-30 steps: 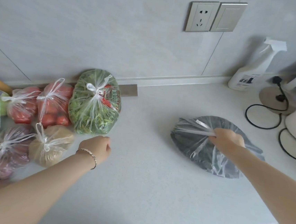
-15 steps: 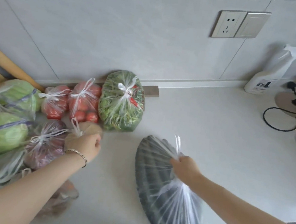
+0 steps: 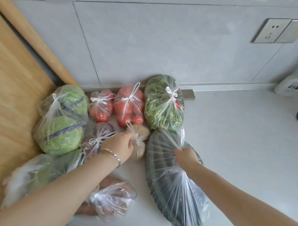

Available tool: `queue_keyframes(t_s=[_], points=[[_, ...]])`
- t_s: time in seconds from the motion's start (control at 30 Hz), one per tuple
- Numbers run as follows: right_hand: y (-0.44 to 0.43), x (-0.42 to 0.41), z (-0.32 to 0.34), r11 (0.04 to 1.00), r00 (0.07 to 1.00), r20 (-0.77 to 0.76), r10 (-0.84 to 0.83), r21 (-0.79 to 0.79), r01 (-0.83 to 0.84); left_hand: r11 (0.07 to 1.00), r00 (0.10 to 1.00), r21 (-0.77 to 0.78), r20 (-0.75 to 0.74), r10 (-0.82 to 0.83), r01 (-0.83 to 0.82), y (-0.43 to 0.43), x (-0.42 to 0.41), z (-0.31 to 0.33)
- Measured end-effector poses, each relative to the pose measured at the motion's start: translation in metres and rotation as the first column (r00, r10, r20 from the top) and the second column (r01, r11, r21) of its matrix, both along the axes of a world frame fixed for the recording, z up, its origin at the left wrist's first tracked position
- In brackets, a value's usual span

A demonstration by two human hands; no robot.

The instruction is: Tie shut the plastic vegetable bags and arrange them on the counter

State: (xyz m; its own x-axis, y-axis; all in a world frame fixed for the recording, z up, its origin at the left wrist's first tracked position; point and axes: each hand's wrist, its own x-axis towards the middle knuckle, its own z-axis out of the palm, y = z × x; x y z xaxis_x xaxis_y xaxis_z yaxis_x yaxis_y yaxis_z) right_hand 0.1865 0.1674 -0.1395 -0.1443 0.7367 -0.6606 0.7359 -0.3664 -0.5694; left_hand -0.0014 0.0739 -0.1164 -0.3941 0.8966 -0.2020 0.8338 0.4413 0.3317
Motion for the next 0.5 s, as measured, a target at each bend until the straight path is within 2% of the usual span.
queue_keyframes(t_s=[0.1,0.3,0.4,0.5], points=[[-0.004,-0.009,-0.002,0.999,1.0,0.022,-0.016,0.045,0.015,1.0,1.0,-0.004,0.01,-0.002,0.002,-0.004,-0.007,-0.003],[0.002,-0.001,0.01,0.998,0.998,0.025,0.065,-0.026,-0.064,0.998,1.0,-0.054,0.018,0.023,-0.022,0.0,0.002,-0.001],[0.013,0.008,0.022,0.959,0.949,0.198,0.246,0.09,-0.268,0.992,1.0,-0.123,0.003,0.01,-0.01,0.008,0.015,0.011],[0.03,0.006,0.043,0.908,0.902,0.304,0.306,0.19,-0.372,0.988,1.0,-0.154,-0.022,0.013,-0.017,0.029,0.023,0.025]])
